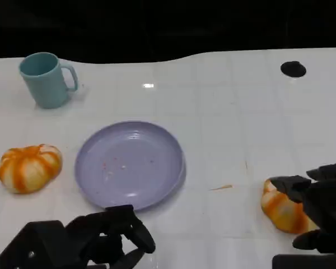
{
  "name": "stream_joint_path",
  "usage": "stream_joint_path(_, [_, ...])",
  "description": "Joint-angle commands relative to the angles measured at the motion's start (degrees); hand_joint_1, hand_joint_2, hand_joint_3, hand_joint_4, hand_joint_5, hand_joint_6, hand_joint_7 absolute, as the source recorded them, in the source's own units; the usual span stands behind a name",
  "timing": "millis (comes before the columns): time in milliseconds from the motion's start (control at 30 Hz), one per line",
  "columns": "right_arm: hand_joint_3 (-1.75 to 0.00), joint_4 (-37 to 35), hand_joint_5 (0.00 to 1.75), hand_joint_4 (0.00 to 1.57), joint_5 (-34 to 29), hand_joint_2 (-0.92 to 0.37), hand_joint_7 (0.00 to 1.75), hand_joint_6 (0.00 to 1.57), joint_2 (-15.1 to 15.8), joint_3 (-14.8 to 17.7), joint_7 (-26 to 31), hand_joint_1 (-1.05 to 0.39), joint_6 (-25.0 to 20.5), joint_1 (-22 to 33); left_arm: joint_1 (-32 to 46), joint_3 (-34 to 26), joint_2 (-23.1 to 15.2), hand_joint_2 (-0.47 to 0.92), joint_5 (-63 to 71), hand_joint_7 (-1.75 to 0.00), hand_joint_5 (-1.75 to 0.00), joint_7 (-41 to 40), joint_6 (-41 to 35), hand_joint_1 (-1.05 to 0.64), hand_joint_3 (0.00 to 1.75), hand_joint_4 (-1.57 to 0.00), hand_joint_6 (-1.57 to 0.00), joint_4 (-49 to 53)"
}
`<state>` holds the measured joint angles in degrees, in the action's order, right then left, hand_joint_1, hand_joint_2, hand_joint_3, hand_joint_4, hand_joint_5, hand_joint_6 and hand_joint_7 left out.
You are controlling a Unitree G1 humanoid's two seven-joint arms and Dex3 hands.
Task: Grasp the bread from the table and place it into the plate.
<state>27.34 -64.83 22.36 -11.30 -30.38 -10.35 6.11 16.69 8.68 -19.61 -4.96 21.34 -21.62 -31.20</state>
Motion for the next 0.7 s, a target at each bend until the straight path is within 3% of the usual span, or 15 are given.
stream_joint_path(33, [-0.06, -6.3, 0.31, 0.14, -0.4, -0.92, 0.01, 0.31, 0.2, -1.4, 1.7, -0.68, -0.4, -2.9, 0.1, -0.5, -0.1, 0.84, -0.4, -1.43, -1.75, -0.1, -1.0, -0.32, 0.69, -0.66, -0.59, -0.4])
stream_joint_path(567, [-0.18, -31.7, 0.28, 0.2, 2.4, -0.92, 0.02, 0.36, -3.2, -8.7, 13.9, -0.7, -2.4, -12.8, 0.4, -0.1, -0.3, 0.84, 0.3, -1.44, -1.75, -0.2, -0.8, -0.34, 0.66, -0.64, -0.6, -1.1])
stream_joint_path(700, [-0.2, -37.1, 0.25, 0.41, 5.3, -0.92, 0.04, 0.5, -4.6, -8.2, 24.7, -0.57, -0.1, -13.7, 0.5, 0.1, -0.6, 0.84, 0.9, -1.45, -1.75, -0.3, -0.7, -0.35, 0.66, -0.64, -0.6, -1.6])
